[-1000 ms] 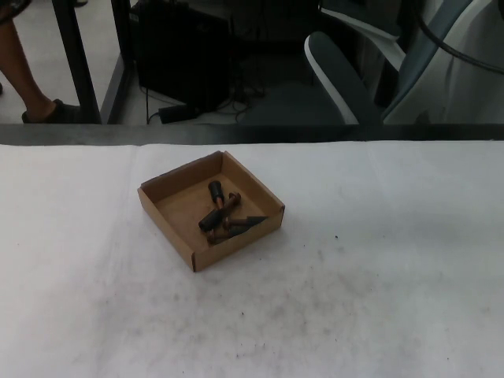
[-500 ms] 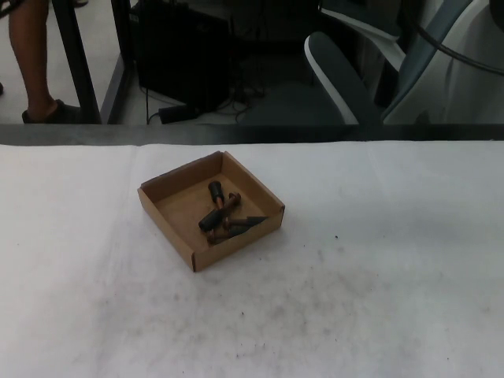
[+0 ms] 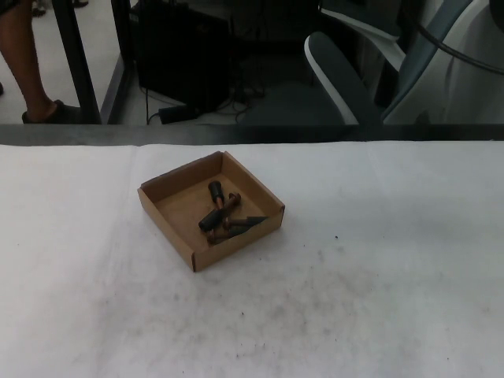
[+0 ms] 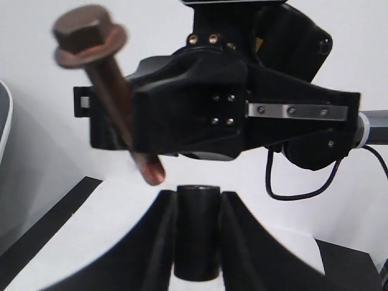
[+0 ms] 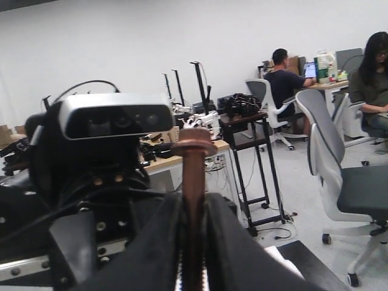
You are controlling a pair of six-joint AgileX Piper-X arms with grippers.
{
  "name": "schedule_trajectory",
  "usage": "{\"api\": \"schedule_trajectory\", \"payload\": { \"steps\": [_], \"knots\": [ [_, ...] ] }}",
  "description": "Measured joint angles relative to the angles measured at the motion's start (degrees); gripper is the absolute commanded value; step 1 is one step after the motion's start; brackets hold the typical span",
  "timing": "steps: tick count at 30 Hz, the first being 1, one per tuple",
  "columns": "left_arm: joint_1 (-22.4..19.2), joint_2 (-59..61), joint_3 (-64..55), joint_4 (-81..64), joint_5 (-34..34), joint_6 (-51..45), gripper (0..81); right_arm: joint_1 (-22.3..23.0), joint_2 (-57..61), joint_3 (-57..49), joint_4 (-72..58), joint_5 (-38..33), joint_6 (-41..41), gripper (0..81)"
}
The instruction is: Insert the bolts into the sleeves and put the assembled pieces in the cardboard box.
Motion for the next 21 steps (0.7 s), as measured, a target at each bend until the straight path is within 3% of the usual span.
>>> {"api": "schedule_trajectory", "payload": {
  "steps": [17, 21],
  "knots": [
    [0.00, 0.00, 0.00, 0.00, 0.00, 0.00, 0.4, -1.74, 0.34, 0.00, 0.47, 3.07, 0.83, 0.2],
    [0.00, 0.00, 0.00, 0.00, -0.48, -0.61, 0.4, -1.74, 0.34, -0.13, 9.58, 7.83, 2.42, 0.2]
  ]
}}
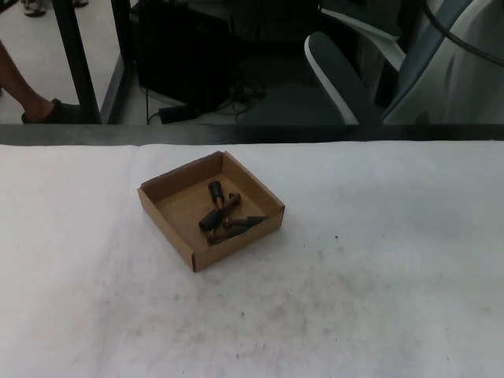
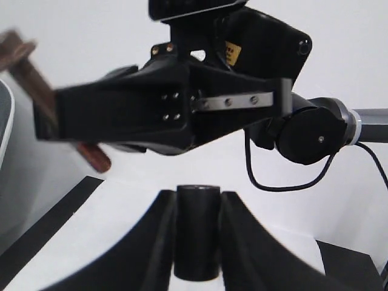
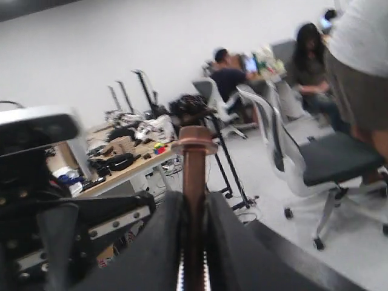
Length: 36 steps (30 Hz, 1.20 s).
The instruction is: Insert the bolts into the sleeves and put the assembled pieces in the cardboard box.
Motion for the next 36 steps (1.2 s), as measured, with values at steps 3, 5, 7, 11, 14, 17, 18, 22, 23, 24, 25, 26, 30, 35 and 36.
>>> {"api": "schedule_trajectory", "payload": {
  "steps": [3, 5, 7, 11, 14, 17, 18, 22, 23, 24, 25, 26, 30, 35, 36],
  "knots": [
    [0.00, 0.00, 0.00, 0.00, -0.86, -0.32, 0.4, 0.00, 0.00, 0.00, 16.35, 4.95, -0.85, 0.2],
    [0.00, 0.00, 0.00, 0.00, -1.48, -0.32, 0.4, 0.00, 0.12, 0.00, 28.12, 8.90, -4.53, 0.2],
    [0.00, 0.00, 0.00, 0.11, -2.01, -0.44, 0.4, 0.12, 0.24, 0.13, 39.90, 14.99, -10.21, 0.2],
    [0.00, 0.00, 0.00, 0.88, -2.13, -0.44, 0.4, 0.29, 1.61, 0.15, 61.11, 32.71, -23.06, 0.2],
    [0.00, 0.00, 0.00, 1.36, -2.29, -0.51, 0.4, 0.29, 4.04, 0.15, 71.02, 36.53, -28.23, 0.2],
    [0.00, 0.00, 0.00, 1.36, -2.48, -0.51, 0.4, 0.51, 7.12, 0.15, 77.37, 38.27, -30.76, 0.2],
    [0.00, 0.00, 0.00, 1.36, -2.45, -0.51, 0.4, 0.63, 7.92, 0.15, 78.33, 38.70, -31.16, 0.2],
    [0.00, 0.00, 0.00, 1.36, -2.45, -0.51, 0.4, 1.15, 10.37, 0.34, 79.09, 41.44, -32.30, 0.2],
    [0.00, 0.00, 0.00, 1.36, -2.45, -0.51, 0.4, 1.13, 10.57, 0.64, 78.53, 41.88, -32.46, 0.2],
    [0.00, 0.00, 0.00, 1.36, -2.45, -0.51, 0.4, 1.24, 10.62, 0.90, 78.23, 42.36, -32.52, 0.2],
    [0.00, 0.00, 0.00, 1.36, -2.45, -0.51, 0.4, 1.19, 10.58, 1.41, 77.67, 42.78, -32.48, 0.2],
    [0.00, 0.00, 0.00, 1.36, -2.45, -0.51, 0.4, 1.19, 10.58, 1.94, 77.26, 43.14, -32.48, 0.2],
    [0.00, 0.00, 0.00, 1.36, -2.45, -0.51, 0.4, 1.19, 10.58, 4.37, 76.27, 43.86, -32.48, 0.2],
    [0.00, 0.00, 0.40, 1.36, -1.02, 1.85, 0.4, 1.19, 10.58, 11.38, 75.92, 43.86, -32.48, 0.2],
    [0.00, 0.00, 0.87, 1.36, -1.01, 1.98, 0.4, 1.19, 10.58, 12.32, 75.91, 43.86, -32.48, 0.2]
  ]
}}
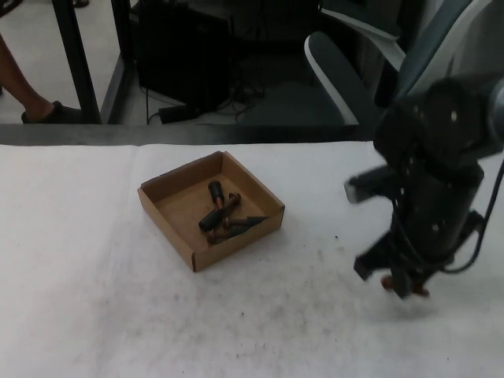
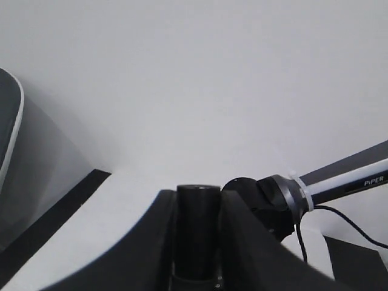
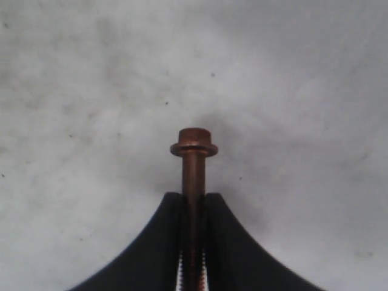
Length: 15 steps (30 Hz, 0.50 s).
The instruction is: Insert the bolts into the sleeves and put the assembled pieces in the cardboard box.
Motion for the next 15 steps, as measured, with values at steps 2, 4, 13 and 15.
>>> {"api": "schedule_trajectory", "payload": {
  "steps": [2, 4, 13, 15],
  "knots": [
    [0.00, 0.00, 1.35, 0.00, 0.16, 0.36, 0.4, 0.00, 0.00, 2.04, -0.75, 0.00, -0.41, 0.2],
    [0.00, -0.14, 4.63, 0.00, 0.12, 1.23, 0.4, 0.00, 0.00, 3.39, -1.68, 0.00, -0.55, 0.2],
    [0.00, -3.03, 11.82, 0.56, 1.09, 4.23, 0.4, 0.00, 0.00, 5.45, -7.38, -1.27, -0.82, 29.1],
    [0.00, -3.58, 12.47, 0.45, 1.09, 4.54, 0.4, 0.00, 0.00, 5.45, -8.22, -1.28, -0.82, 38.4]
  ]
}}
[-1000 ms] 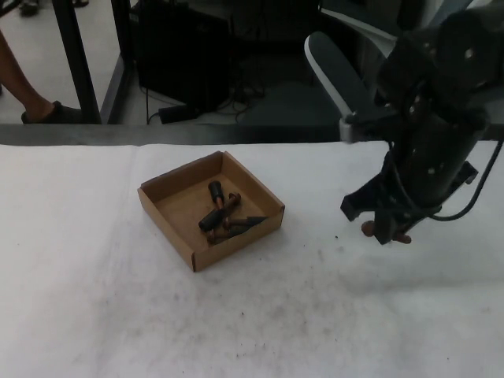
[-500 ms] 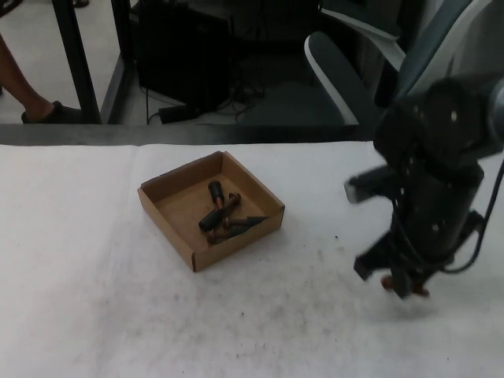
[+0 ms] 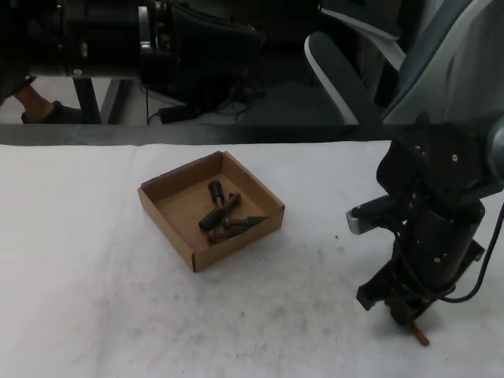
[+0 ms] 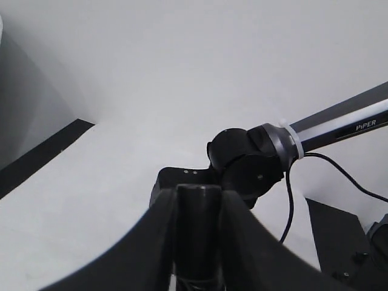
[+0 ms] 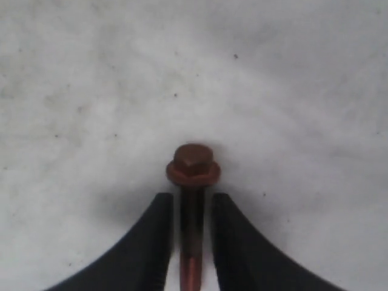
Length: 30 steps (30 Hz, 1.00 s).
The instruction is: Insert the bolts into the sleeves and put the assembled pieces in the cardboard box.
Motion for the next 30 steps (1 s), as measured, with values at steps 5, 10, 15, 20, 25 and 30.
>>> {"api": "schedule_trajectory", "payload": {
  "steps": [5, 10, 15, 20, 25, 30],
  "knots": [
    [0.00, -0.09, 0.84, -0.01, 0.14, 0.52, 0.4, 0.00, 0.69, 0.00, -0.41, 0.14, 0.00, 38.3],
    [0.00, -0.09, 1.69, -0.01, 0.24, 0.52, 0.4, 0.00, 1.64, -0.11, -0.41, 0.63, 0.00, 37.5],
    [0.00, -0.09, 1.69, -0.01, 0.24, 0.52, 0.4, 0.00, 1.88, -0.28, -0.49, 0.93, 0.00, 37.2],
    [0.00, -0.09, 1.69, -0.01, 0.24, 0.52, 0.4, 0.00, 2.12, -0.33, -0.66, 1.28, -0.61, 5.6],
    [0.00, -0.09, 1.69, -0.01, 0.24, 0.52, 0.4, 0.00, 2.15, -0.43, -2.08, 1.28, -1.21, 0.0],
    [0.00, -0.09, 1.69, -0.01, 0.24, 0.52, 0.4, -0.35, 2.15, -0.43, -9.82, -4.28, 3.19, 0.0]
  ]
}}
